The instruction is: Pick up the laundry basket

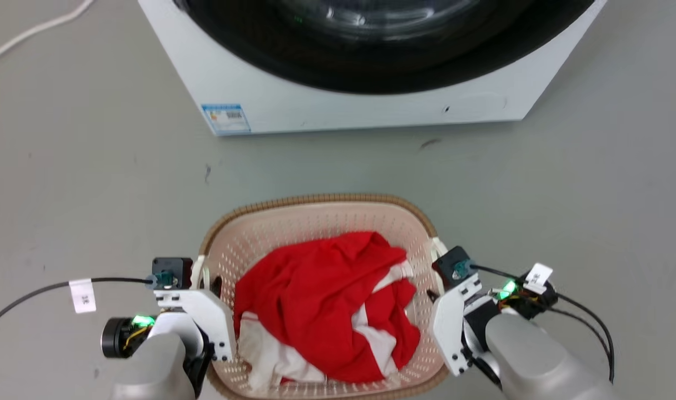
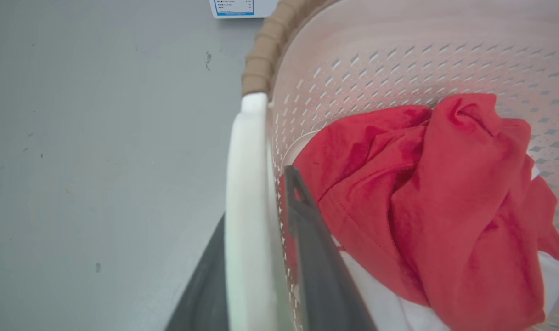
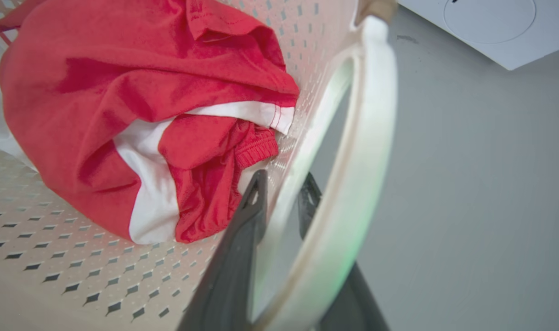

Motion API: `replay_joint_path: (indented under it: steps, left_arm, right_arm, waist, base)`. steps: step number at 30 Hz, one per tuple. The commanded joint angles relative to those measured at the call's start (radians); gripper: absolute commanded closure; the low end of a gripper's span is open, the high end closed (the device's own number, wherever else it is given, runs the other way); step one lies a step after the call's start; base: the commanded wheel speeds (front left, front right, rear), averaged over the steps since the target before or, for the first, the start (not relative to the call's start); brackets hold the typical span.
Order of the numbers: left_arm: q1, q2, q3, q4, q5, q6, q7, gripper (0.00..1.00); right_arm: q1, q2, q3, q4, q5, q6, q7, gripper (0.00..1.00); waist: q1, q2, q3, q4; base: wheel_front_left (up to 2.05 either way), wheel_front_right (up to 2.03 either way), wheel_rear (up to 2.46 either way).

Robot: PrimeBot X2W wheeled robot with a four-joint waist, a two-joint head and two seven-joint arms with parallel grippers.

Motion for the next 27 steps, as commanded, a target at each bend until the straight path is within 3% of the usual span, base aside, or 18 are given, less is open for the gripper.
replay_joint_path:
  steps: [1, 16, 27]
  left_arm:
    - [0.009, 0.015, -0.012, -0.002, -0.009, 0.001, 0.003, 1.0]
    - [0.108, 0.019, -0.138, 0.005, -0.128, 0.001, 0.125, 1.0]
    - [0.139, 0.039, -0.223, -0.03, -0.22, -0.001, 0.189, 1.0]
  right_arm:
    - [0.032, -0.001, 0.028, -0.004, 0.006, 0.014, 0.014, 1.0]
    - [0.116, -0.001, 0.171, 0.009, 0.15, 0.014, 0.116, 1.0]
    - [0.116, -0.001, 0.246, 0.028, 0.228, 0.014, 0.161, 1.0]
  waist:
    - [0.0002, 0.0, -0.065, -0.032]
    - [0.0002, 0.0, -0.283, -0.105]
    - [0.0002, 0.0, -0.342, -0.135]
  base:
    - [0.0, 0.0, 0.0]
    - [0.0, 0.0, 0.0]
    - [0.0, 0.0, 0.0]
